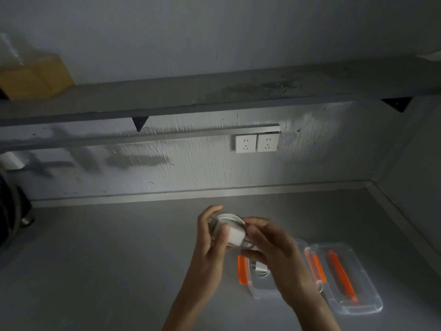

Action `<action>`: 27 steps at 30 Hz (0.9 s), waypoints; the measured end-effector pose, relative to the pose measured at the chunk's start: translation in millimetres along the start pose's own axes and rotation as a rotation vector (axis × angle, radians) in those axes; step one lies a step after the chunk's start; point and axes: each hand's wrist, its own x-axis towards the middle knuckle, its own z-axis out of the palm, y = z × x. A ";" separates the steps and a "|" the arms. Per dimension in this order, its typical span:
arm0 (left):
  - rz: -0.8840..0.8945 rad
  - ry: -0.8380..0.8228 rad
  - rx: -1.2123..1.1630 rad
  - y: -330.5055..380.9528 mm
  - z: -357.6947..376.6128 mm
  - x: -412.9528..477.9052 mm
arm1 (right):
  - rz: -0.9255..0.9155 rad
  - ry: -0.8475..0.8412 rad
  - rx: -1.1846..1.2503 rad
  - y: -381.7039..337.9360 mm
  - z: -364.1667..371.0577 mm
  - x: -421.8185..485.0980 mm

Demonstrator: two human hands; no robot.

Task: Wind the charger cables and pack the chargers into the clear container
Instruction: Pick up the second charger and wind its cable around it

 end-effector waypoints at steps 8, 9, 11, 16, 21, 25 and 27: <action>-0.026 -0.024 -0.070 16.5 -12.8 8.8 | -0.394 -0.045 -1.059 -26.2 -9.2 7.1; -0.023 -0.019 -0.067 18.0 -12.7 8.8 | -0.450 -0.060 -1.147 -30.1 -9.3 8.1; -0.021 -0.016 -0.105 20.0 -13.1 10.1 | -0.494 -0.086 -1.214 -38.2 -10.1 12.3; -0.085 -0.015 -0.198 24.1 -15.3 12.4 | -0.240 -0.135 -0.657 -49.5 -18.8 28.5; -0.149 0.018 -0.248 26.0 -16.1 14.5 | -0.012 -0.260 0.037 -43.5 -20.3 29.7; -0.195 -0.010 -0.280 28.5 -13.2 12.2 | 0.023 -0.209 0.176 -34.9 -13.5 33.5; -0.205 -0.019 -0.283 29.8 -11.9 10.1 | 0.021 -0.156 0.207 -27.6 -7.8 33.1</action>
